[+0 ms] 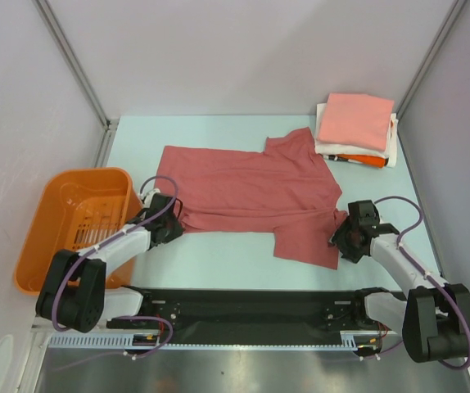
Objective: Fold and stack the t-shirts
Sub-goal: Fold the tshirt
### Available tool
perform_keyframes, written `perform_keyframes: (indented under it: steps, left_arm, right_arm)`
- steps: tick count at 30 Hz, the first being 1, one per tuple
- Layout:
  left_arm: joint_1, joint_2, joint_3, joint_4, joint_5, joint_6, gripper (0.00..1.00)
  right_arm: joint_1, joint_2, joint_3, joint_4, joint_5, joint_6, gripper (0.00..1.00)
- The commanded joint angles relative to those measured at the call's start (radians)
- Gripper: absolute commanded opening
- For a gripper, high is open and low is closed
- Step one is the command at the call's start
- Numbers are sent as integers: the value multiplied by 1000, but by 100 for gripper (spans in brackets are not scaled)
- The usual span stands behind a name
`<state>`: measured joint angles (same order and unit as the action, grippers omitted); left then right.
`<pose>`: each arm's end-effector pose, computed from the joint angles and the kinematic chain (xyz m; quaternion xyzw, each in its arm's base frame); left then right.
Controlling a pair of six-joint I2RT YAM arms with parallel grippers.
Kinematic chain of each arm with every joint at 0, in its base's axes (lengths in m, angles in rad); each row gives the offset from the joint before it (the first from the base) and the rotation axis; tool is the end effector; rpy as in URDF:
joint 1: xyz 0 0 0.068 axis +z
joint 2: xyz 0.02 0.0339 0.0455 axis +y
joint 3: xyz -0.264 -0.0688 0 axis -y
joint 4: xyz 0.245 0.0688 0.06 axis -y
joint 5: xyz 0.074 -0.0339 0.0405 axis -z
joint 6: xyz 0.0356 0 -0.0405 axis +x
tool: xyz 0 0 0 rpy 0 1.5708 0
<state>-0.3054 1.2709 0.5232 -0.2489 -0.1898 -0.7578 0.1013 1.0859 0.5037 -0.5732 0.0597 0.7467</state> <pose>0.2134 -0.0602 0.1516 -0.2403 0.9244 -0.0646 0.2891 0.1781 0.0160 0.1622 0.3160 0.9256 0.0582 0.1999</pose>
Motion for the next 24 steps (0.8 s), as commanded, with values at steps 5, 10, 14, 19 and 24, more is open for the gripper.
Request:
perform_keyframes:
  steps: [5,10,14,19,24]
  left_arm:
    - [-1,-51,17,-36,-36,18,0]
    - [0,-67,18,-46,-25,18,0]
    - [0,-91,35,-72,-19,18,0]
    - [0,-175,70,-154,15,15,1]
    - [0,-292,168,-292,21,20,0]
  right_arm:
    - [57,-44,-40,-28,48,71,55]
    - [71,-83,-90,-7,14,79,38]
    - [72,-113,-108,25,-1,72,5]
    - [71,-151,-55,-5,-12,71,0]
    - [71,-296,74,-172,11,92,0]
